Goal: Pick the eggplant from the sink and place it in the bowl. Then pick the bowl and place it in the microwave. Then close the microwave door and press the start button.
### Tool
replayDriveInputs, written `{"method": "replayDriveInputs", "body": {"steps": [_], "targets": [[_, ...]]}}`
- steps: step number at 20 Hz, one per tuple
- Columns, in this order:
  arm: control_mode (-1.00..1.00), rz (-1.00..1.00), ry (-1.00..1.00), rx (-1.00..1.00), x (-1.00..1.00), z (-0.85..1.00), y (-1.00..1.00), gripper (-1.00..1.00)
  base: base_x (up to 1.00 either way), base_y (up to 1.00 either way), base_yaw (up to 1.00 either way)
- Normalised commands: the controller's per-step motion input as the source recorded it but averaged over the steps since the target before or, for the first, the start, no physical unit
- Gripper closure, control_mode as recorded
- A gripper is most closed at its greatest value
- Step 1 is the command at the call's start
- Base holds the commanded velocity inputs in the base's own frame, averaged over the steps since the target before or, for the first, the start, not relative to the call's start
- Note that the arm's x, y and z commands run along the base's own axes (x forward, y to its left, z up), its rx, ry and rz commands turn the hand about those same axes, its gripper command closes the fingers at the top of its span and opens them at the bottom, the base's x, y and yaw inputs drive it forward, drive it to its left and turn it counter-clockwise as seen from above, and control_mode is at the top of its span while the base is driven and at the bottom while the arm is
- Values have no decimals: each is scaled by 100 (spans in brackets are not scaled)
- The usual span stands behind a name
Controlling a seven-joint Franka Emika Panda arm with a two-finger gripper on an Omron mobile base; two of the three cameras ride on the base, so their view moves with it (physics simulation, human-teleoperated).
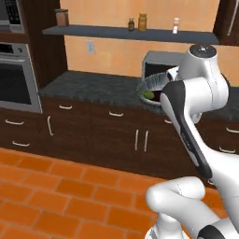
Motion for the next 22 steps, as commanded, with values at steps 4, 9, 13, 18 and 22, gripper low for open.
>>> {"method": "replayDriveInputs", "body": {"steps": [4, 9, 13, 18, 22], "targets": [[100, 0, 0, 0, 0, 0, 0, 100, 90, 0, 67], [100, 0, 0, 0, 0, 0, 0, 100, 79, 0, 69], [100, 0, 0, 0, 0, 0, 0, 100, 100, 1, 43], [100, 0, 0, 0, 0, 0, 0, 100, 89, 21, -26], [100, 0, 0, 0, 0, 0, 0, 100, 75, 38, -59]]}}
